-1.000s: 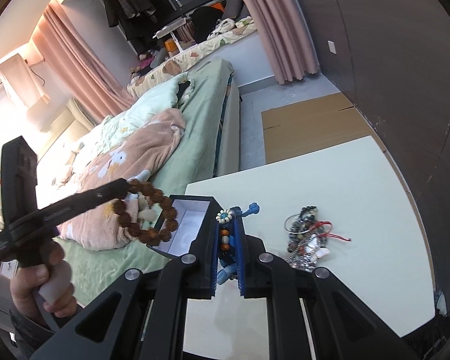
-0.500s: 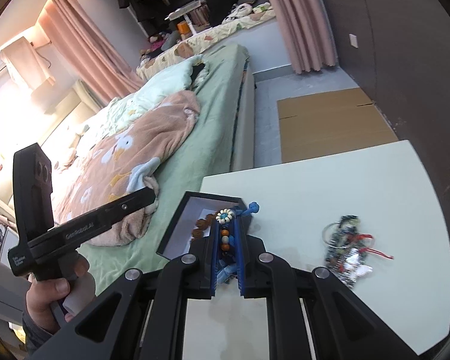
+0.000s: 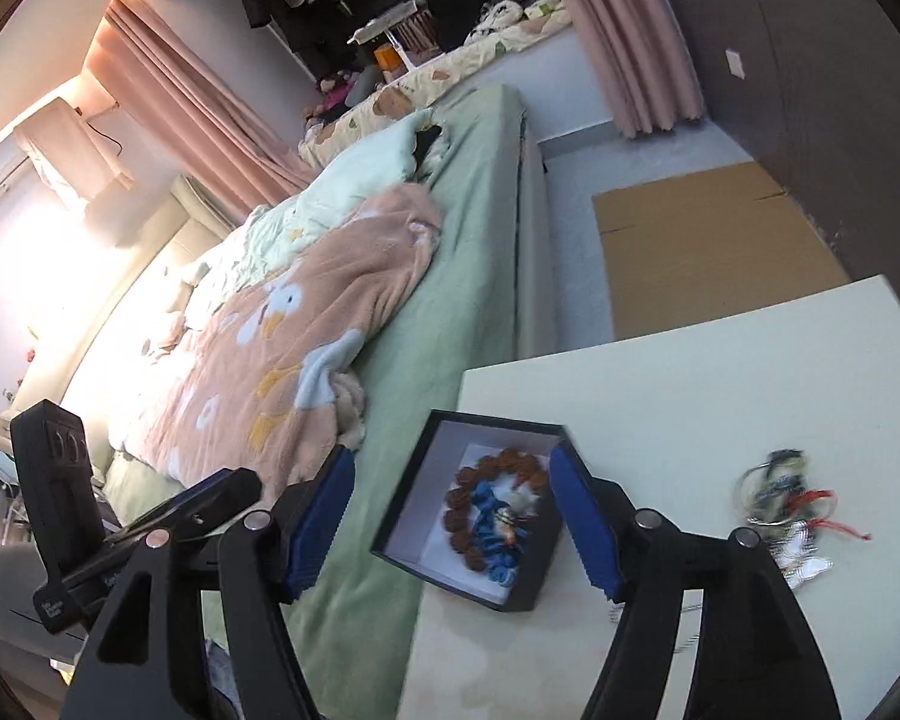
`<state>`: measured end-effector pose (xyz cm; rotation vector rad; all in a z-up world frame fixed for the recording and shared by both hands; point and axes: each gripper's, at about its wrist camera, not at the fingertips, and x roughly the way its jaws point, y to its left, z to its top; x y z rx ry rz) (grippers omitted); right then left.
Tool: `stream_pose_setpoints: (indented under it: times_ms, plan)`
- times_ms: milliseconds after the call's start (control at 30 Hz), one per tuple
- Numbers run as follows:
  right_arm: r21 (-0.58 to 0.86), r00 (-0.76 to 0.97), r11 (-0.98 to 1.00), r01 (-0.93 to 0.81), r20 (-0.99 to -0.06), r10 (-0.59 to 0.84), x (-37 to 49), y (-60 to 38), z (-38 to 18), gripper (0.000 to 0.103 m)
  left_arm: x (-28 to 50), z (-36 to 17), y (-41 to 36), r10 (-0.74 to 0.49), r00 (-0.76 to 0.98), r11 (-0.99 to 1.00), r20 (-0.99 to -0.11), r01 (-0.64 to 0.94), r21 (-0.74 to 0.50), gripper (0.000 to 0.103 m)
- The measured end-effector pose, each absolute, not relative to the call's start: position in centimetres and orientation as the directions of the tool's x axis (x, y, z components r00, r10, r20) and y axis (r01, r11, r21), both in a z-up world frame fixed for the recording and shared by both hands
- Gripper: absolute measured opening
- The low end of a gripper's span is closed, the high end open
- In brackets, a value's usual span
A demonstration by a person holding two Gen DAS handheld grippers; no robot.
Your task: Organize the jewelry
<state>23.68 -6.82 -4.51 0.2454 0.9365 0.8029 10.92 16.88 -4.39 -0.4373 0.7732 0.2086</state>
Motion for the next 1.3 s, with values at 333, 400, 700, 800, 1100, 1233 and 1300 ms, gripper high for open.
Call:
stream_pose_setpoints:
  times_ms: [333, 400, 700, 800, 1100, 1233, 1300]
  plan:
    - [0.482, 0.420, 0.777, -0.405, -0.657, 0.626, 23.4, -15.6, -4.4, 0.067, 11.2, -3.8, 13.2, -0.020, 0.707, 0.905, -0.707, -0.288, -0.314, 0.096]
    - [0.478, 0.437, 0.793, -0.378, -0.663, 0.608, 23.1, -17.7, -4.6, 0.067, 11.4, -3.8, 12.1, -0.034, 0.707, 0.910, -0.706, -0.270, -0.314, 0.096]
    - [0.477, 0.461, 0.826, -0.299, -0.686, 0.563, 22.2, -23.7, -6.1, 0.063, 12.8, -4.1, 6.5, -0.110, 0.699, 0.935, -0.707, -0.169, -0.313, 0.096]
    - [0.479, 0.465, 0.830, -0.285, -0.688, 0.557, 21.9, -25.2, -6.6, 0.057, 13.2, -4.4, 4.7, -0.132, 0.691, 0.940, -0.711, -0.140, -0.312, 0.096]
    - [0.497, 0.466, 0.836, -0.233, -0.698, 0.544, 21.3, -28.8, -8.8, 0.051, 14.8, -6.1, 0.9, -0.182, 0.650, 0.949, -0.738, -0.081, -0.305, 0.089]
    - [0.504, 0.462, 0.837, -0.215, -0.702, 0.542, 21.1, -29.9, -10.0, 0.049, 15.5, -7.3, -0.3, -0.193, 0.624, 0.953, -0.757, -0.063, -0.296, 0.081]
    - [0.507, 0.459, 0.835, -0.213, -0.703, 0.544, 21.1, -30.0, -10.7, 0.049, 15.7, -7.9, -1.0, -0.201, 0.611, 0.957, -0.765, -0.046, -0.288, 0.077]
